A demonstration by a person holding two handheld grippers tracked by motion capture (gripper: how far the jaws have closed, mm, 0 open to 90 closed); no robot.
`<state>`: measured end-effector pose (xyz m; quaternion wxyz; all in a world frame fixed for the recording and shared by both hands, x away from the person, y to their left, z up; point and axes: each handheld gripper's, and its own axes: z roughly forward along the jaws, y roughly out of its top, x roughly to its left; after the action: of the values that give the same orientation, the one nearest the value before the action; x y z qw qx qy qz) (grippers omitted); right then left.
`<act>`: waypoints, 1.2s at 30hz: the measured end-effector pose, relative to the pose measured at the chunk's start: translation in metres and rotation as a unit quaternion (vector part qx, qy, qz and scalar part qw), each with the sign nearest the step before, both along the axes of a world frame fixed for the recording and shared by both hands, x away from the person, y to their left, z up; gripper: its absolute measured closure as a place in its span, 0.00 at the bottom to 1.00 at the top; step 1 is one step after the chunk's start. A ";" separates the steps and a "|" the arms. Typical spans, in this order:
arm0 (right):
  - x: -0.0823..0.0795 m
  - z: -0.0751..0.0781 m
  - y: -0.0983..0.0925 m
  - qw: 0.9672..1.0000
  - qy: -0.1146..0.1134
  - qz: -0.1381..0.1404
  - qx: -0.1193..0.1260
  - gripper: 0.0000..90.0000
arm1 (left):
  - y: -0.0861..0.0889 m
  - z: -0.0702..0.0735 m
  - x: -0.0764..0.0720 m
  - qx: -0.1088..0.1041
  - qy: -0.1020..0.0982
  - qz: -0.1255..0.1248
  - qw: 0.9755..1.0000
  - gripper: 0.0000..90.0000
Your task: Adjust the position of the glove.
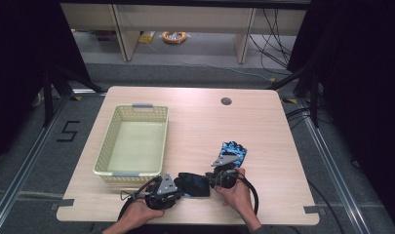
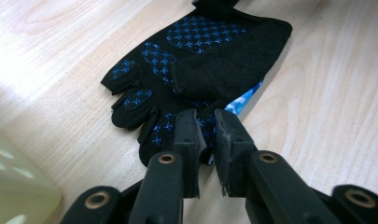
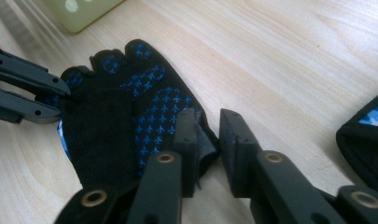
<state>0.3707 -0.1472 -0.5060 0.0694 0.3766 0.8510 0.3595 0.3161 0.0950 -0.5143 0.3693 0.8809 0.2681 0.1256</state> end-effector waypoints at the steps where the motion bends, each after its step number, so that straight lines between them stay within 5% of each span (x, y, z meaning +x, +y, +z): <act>1: -0.001 0.001 0.000 1.000 0.001 -0.002 0.005 0.94 | 0.000 0.000 0.000 -0.006 0.003 0.001 1.000 0.90; 4: -0.001 0.001 -0.001 1.000 -0.003 0.002 0.003 0.95 | 0.000 0.000 -0.001 -0.007 -0.001 -0.002 1.000 0.91; 12: -0.010 0.022 -0.014 0.999 -0.020 0.002 0.050 0.95 | -0.009 0.015 -0.010 -0.031 -0.018 -0.017 0.999 0.93; 24: -0.025 0.027 -0.048 0.999 -0.020 -0.027 0.042 0.95 | -0.039 0.016 -0.013 -0.037 -0.004 -0.052 0.998 0.93; 25: -0.027 0.027 -0.048 0.998 -0.009 -0.033 0.047 0.95 | -0.040 0.016 -0.012 -0.027 -0.012 -0.055 0.998 0.93; 27: -0.027 0.024 -0.050 0.999 -0.012 -0.031 0.041 0.95 | -0.043 0.012 -0.014 -0.043 -0.004 -0.055 0.998 0.93; 28: -0.026 0.023 -0.051 0.999 -0.008 -0.022 0.041 0.95 | -0.041 0.012 -0.015 -0.029 0.001 -0.056 0.998 0.93; 33: -0.027 0.016 -0.048 0.999 -0.001 -0.020 0.027 0.95 | -0.042 0.004 -0.016 -0.032 0.022 -0.060 0.997 0.92; 36: -0.026 0.013 -0.047 1.000 0.001 -0.017 0.016 0.94 | -0.043 0.002 -0.016 -0.025 0.018 -0.065 0.997 0.90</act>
<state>0.3445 -0.1942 -0.4933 0.0692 0.3922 0.8388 0.3713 0.3003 0.0525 -0.5128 0.3941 0.8890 0.2195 0.0789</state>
